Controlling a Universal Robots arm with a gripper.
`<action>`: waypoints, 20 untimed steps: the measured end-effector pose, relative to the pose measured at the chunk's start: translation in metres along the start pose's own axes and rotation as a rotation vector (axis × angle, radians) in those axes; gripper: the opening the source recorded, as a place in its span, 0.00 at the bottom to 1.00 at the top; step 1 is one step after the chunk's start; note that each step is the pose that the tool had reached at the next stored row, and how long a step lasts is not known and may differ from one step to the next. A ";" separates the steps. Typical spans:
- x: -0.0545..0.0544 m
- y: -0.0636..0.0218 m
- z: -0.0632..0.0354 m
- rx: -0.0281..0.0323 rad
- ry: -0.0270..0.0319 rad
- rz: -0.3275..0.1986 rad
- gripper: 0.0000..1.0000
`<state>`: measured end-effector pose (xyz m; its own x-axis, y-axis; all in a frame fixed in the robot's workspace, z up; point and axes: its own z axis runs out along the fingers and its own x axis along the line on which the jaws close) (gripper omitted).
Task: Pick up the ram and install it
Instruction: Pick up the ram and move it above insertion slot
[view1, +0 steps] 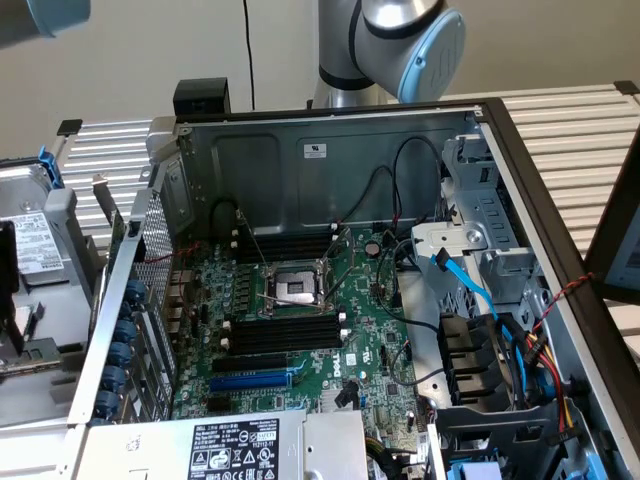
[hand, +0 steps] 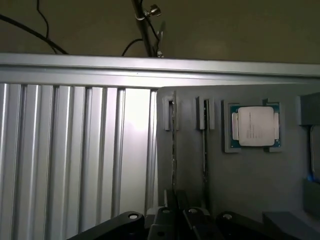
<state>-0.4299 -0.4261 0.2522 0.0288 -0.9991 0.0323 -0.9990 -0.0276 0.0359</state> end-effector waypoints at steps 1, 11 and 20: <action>0.000 0.0003 -0.0045 -0.0001 -0.0001 0.003 0.12; 0.002 0.0026 -0.0498 -0.0011 -0.0012 0.034 0.12; 0.003 0.0037 -0.0909 -0.0020 -0.0022 0.063 0.12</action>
<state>-0.4303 -0.4261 0.3432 -0.0338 -0.9989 0.0323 -0.9987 0.0350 0.0359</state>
